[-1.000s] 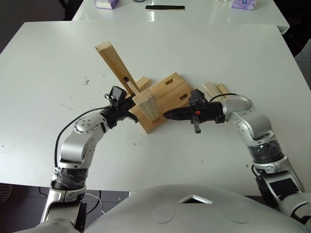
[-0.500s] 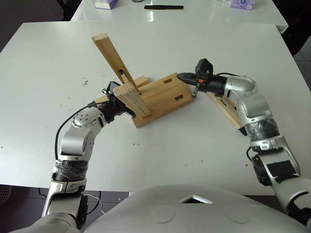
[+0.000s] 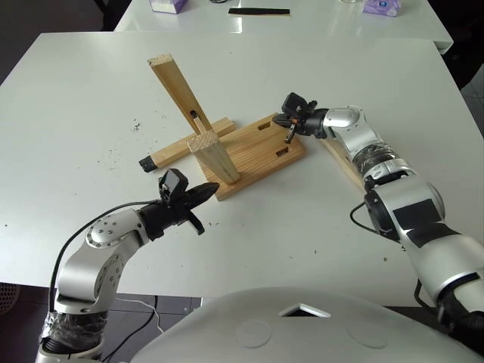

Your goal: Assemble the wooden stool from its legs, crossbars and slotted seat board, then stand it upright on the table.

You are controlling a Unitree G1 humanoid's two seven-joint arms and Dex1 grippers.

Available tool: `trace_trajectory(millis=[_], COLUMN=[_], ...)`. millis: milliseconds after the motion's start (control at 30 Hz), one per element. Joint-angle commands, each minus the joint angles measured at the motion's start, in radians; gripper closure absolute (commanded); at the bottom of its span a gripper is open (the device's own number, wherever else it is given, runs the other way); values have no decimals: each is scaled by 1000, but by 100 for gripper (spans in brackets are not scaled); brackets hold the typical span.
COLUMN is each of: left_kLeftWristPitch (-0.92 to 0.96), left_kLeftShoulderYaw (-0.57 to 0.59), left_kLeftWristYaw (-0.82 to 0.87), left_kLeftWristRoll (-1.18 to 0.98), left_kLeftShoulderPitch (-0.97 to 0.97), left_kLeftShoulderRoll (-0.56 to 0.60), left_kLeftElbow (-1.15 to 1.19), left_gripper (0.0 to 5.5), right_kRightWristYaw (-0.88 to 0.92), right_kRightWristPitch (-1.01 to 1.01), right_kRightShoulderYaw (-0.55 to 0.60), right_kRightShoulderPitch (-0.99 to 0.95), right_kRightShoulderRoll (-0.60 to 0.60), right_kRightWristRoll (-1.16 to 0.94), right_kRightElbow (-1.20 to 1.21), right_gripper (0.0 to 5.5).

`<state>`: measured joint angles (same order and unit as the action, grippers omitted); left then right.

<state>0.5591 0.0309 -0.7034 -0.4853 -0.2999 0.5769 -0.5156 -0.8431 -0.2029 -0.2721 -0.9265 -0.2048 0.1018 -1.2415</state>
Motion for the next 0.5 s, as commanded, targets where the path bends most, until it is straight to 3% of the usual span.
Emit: trace_trajectory(millis=[33, 200, 500], left_kLeftWristPitch=[2, -33, -92], left_kLeftShoulderYaw=[-101, -185, -130], left_kLeftWristYaw=[21, 34, 59], left_kLeftWristRoll=[50, 143, 204], left_kLeftShoulderPitch=[31, 28, 49], left_kLeftShoulderRoll=[-33, -24, 13], left_kLeftElbow=[41, 101, 199], left_gripper=[550, 550, 550], right_kRightWristYaw=[-74, -159, -473], right_kRightWristPitch=[-4, -11, -119], right_kRightShoulderYaw=[-29, -69, -142], right_kRightShoulderPitch=[-5, 12, 167], right_kRightShoulderRoll=[-1, -30, -175], right_kRightWristRoll=[60, 117, 118], right_kRightElbow=[-27, -35, 123], right_gripper=[547, 547, 547])
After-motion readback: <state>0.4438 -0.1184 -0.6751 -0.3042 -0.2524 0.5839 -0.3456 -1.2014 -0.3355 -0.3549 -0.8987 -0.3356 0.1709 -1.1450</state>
